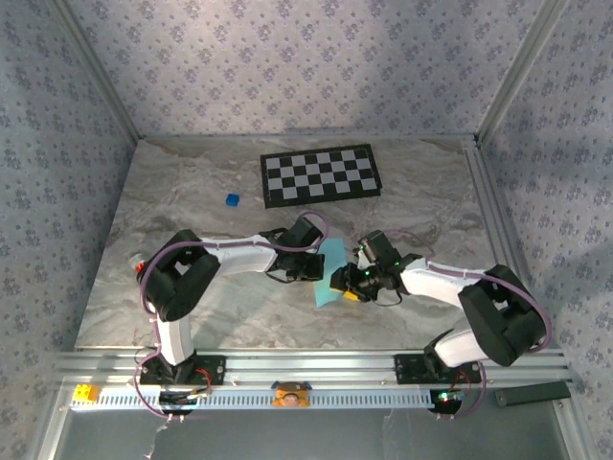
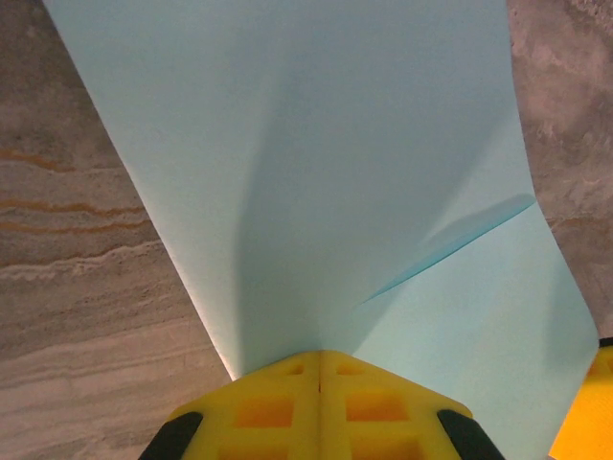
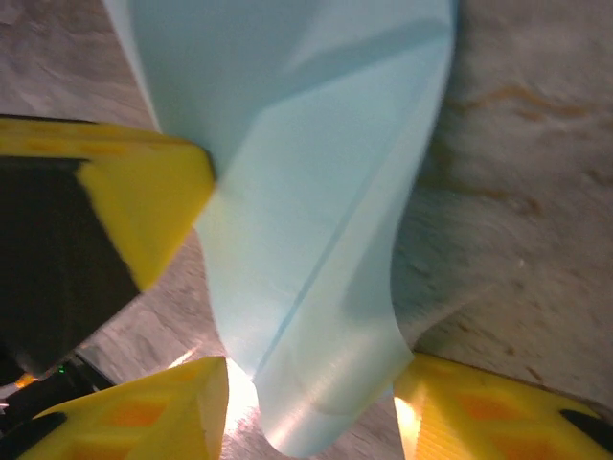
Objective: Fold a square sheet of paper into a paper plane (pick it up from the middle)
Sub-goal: Turn over the paper at the center of the table.
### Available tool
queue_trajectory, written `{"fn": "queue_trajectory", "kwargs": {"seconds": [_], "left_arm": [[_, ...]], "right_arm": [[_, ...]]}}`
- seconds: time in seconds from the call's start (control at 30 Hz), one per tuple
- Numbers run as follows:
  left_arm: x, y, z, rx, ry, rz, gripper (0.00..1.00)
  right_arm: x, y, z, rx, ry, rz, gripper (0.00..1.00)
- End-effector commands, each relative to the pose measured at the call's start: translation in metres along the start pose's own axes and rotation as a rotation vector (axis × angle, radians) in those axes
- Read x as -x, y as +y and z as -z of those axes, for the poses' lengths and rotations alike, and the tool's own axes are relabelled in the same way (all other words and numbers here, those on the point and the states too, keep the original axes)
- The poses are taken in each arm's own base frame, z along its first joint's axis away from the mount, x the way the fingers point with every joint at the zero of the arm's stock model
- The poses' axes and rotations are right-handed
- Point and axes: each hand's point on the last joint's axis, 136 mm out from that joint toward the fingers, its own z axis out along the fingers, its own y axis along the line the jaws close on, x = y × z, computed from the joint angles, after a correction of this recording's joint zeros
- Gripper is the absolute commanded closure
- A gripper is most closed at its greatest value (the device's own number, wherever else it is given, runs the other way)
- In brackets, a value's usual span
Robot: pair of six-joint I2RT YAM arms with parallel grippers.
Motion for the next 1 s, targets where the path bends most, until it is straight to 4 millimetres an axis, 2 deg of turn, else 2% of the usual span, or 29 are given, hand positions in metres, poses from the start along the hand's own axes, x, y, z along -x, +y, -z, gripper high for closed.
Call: {"fn": "queue_trajectory", "kwargs": {"seconds": [0.0, 0.4, 0.97], "left_arm": [[-0.012, 0.010, -0.004, 0.045, 0.034, -0.008, 1.00], [-0.013, 0.011, -0.003, 0.044, 0.033, -0.007, 1.00], [-0.012, 0.010, -0.003, 0.041, 0.030, -0.007, 1.00]], "right_arm": [[0.013, 0.019, 0.000, 0.060, -0.030, 0.025, 0.47], [0.037, 0.019, -0.003, 0.094, -0.075, -0.002, 0.46], [0.053, 0.007, -0.005, 0.111, -0.117, -0.051, 0.51]]}}
